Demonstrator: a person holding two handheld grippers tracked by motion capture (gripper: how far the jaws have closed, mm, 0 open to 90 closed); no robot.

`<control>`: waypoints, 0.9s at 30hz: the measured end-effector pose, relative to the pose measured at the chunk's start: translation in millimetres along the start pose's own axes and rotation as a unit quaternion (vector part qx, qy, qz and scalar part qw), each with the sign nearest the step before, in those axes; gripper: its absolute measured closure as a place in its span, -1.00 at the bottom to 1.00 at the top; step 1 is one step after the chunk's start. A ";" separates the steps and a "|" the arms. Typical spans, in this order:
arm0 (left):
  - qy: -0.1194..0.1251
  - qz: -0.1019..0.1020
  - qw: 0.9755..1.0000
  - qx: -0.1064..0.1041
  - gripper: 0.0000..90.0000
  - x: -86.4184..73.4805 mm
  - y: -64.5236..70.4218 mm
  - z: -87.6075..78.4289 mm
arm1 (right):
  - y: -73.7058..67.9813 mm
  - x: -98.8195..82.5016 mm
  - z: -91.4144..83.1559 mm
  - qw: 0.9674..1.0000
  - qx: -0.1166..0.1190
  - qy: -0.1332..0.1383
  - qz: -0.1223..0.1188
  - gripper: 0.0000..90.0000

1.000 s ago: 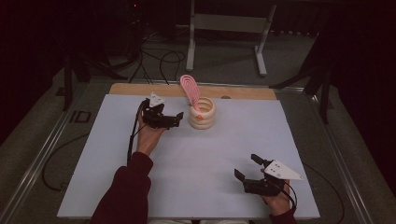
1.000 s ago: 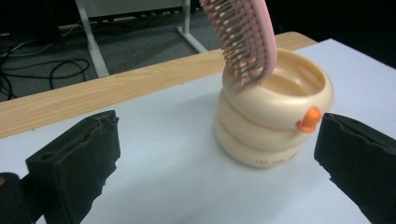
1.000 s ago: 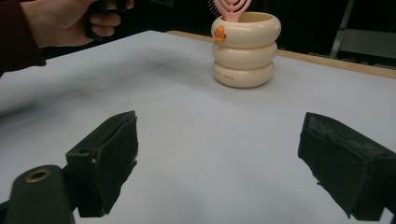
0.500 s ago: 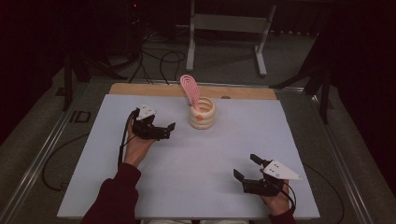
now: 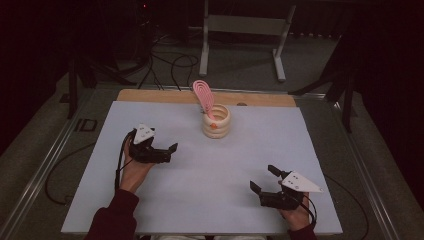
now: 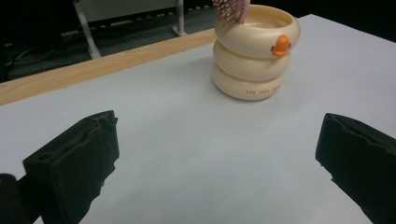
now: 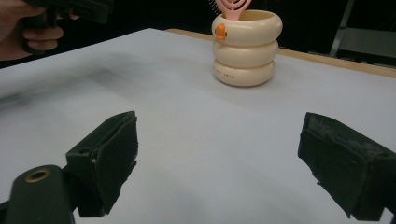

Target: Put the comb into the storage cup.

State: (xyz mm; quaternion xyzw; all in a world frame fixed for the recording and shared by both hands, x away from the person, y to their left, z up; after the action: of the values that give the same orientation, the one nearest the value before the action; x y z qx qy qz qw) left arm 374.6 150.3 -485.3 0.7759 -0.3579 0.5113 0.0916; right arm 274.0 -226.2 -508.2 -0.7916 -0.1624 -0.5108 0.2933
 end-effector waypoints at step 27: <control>0.037 0.011 0.999 0.036 -1.00 -47.1 14.5 -65.1 | 10.8 4.9 -2.1 1.000 -0.018 0.007 0.001 -0.73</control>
State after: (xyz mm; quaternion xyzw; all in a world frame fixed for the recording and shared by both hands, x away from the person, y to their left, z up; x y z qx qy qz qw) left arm 307.4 194.5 -499.1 0.7556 -0.3441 0.5527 0.0715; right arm 280.6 -236.1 -506.3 -0.7935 -0.1503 -0.5187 0.2804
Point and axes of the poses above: each handheld gripper's, and its own axes: z roughly forward along the jaws, x roughly out of its top, y roughly to its right, the point moved 5 cm from there along z, roughly forward along the jaws, and after that the axes turned 15 degrees about z, right-handed, at the moved point
